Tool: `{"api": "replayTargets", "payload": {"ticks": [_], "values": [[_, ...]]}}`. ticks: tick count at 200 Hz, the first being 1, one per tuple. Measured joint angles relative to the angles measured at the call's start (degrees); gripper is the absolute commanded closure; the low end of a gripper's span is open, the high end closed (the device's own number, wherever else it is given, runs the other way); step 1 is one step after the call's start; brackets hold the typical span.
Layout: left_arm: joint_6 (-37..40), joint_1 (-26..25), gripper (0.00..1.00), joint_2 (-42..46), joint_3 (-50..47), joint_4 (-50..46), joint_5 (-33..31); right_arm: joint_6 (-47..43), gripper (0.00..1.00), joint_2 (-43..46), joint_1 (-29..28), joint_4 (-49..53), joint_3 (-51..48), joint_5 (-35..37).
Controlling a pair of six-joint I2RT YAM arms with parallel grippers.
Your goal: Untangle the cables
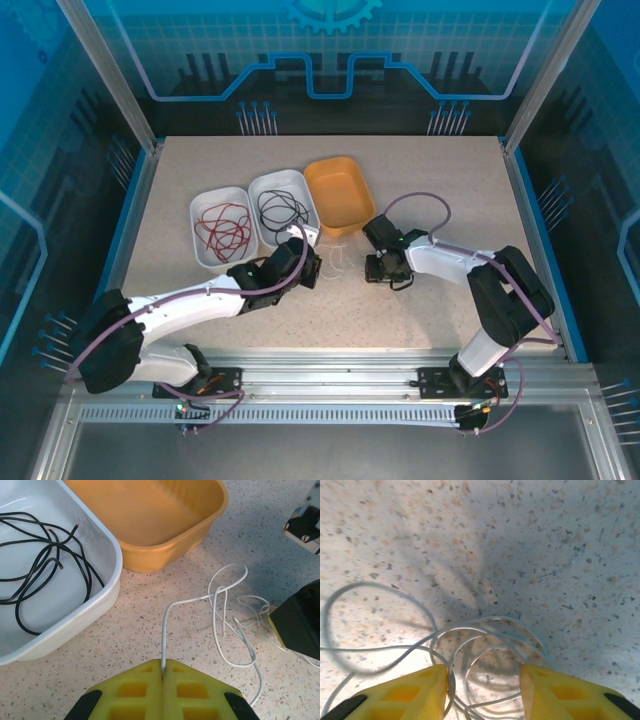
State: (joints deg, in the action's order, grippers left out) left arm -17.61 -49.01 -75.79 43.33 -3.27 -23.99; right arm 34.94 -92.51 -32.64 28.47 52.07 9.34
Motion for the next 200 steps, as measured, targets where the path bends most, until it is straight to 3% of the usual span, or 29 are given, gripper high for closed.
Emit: {"api": "replayTargets", "payload": {"ticks": [47,97,146,200], "values": [[0.0,0.0,1.0,0.0,0.0,0.0,0.0,-0.39,0.5,7.74,-1.84,0.39,0.17,-0.24],[-0.02,0.0,1.0,0.0,0.0,0.0,0.04,-0.52,0.53,11.72,-2.97,-0.87,0.35,-2.12],[-0.02,0.0,1.0,0.0,0.0,0.02,0.31,1.07,0.6,12.9,-4.04,-10.69,-3.37,-6.05],[0.0,0.0,1.0,3.65,-0.39,0.11,2.43,4.26,0.55,9.46,-5.57,-20.79,-5.2,-8.39]]}}
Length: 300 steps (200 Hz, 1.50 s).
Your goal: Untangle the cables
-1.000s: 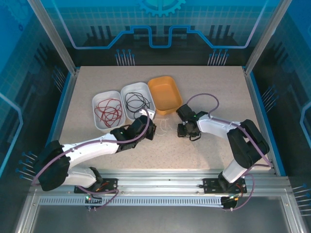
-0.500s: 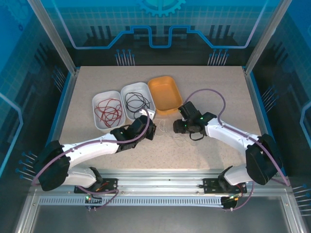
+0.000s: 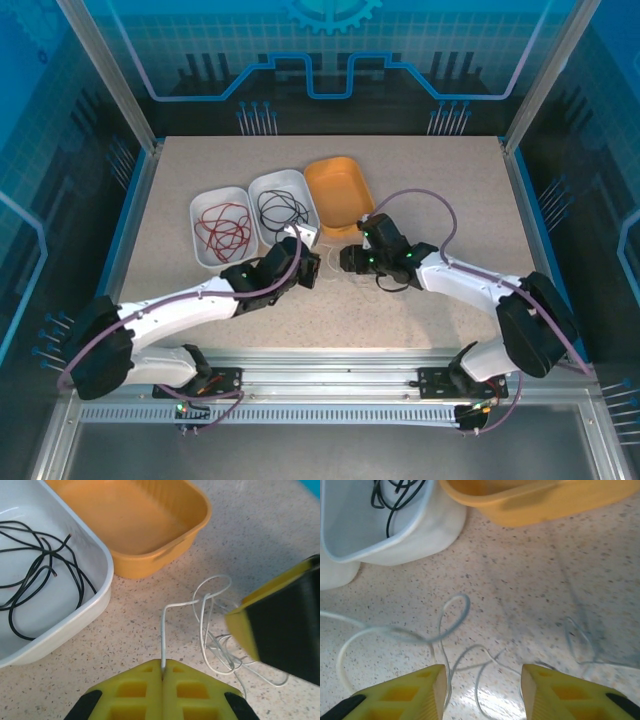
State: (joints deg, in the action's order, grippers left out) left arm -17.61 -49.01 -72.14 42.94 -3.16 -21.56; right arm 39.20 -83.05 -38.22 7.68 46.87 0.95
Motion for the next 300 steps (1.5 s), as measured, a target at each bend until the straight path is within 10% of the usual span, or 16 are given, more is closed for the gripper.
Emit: {"api": "replayTargets", "payload": {"ticks": [159,300], "values": [[5.9,0.0,1.0,10.56,6.71,-6.23,5.55,3.45,0.55,-8.44,-2.12,-4.04,-0.22,2.27],[10.6,0.0,1.0,6.88,11.89,-9.05,5.57,5.55,0.51,20.74,-9.88,14.03,0.02,20.85]]}}
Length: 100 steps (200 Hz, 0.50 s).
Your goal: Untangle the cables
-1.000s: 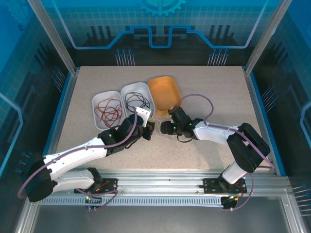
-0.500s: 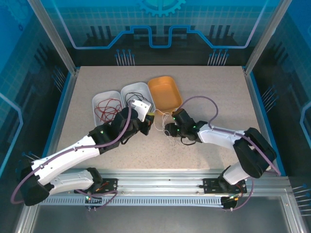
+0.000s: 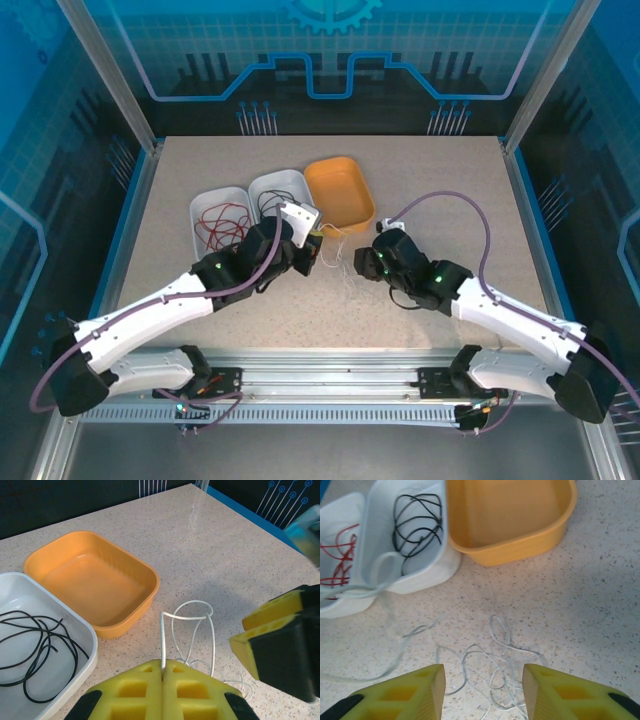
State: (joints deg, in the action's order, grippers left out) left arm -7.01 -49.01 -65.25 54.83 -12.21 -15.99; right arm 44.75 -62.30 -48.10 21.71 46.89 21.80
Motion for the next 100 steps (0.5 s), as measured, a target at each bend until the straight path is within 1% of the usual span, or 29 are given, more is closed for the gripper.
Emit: {"api": "replayTargets", "payload": {"ticks": [30,52,86,100], "values": [[-0.13,0.0,1.0,-0.72,0.11,-0.04,0.0,1.95,0.46,-0.13,-4.79,0.22,1.97,2.21],[-0.37,0.0,1.0,-0.9,0.11,-0.02,0.02,2.23,0.42,-1.33,-7.1,-0.92,3.93,2.78],[-0.55,0.0,1.0,-0.92,0.11,0.0,0.5,2.43,0.41,-4.15,-7.87,-2.32,6.1,4.57],[-0.57,0.0,1.0,-0.92,0.11,0.0,0.92,2.43,0.42,-5.4,-7.87,-2.43,6.45,5.64]]}}
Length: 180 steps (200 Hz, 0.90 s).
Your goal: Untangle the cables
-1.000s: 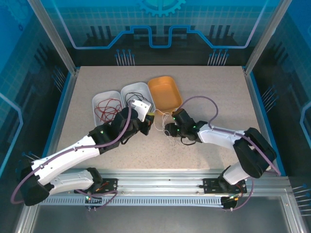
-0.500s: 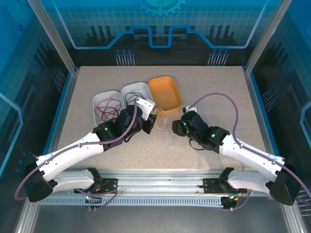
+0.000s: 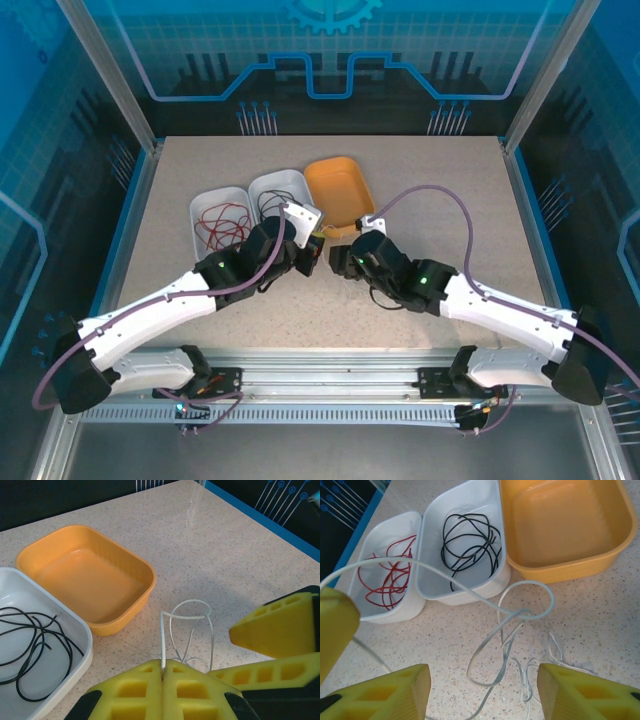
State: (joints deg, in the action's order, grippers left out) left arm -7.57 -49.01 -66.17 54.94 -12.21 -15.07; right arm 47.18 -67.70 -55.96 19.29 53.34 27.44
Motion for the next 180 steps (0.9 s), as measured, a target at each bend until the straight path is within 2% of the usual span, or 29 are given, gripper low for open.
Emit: {"api": "replayTargets", "payload": {"ticks": [17,33,66,82,180], "values": [[-0.09,0.0,1.0,0.0,0.0,0.0,0.66,0.02,0.47,-1.55,0.15,0.09,0.61,1.05],[-0.5,0.0,1.0,0.0,0.0,0.02,1.25,0.04,0.56,-2.71,0.5,-0.07,1.16,1.29],[-1.42,0.0,1.0,0.0,0.0,0.0,1.46,0.57,0.86,-3.56,2.32,0.09,1.44,1.16],[-1.49,0.0,1.0,0.04,0.0,0.0,1.44,0.59,0.94,-3.41,3.72,0.52,1.38,0.96],[-1.29,2.8,1.0,4.42,-0.02,-1.49,-0.61,1.14,0.98,11.91,11.5,6.67,-7.21,0.02]]}}
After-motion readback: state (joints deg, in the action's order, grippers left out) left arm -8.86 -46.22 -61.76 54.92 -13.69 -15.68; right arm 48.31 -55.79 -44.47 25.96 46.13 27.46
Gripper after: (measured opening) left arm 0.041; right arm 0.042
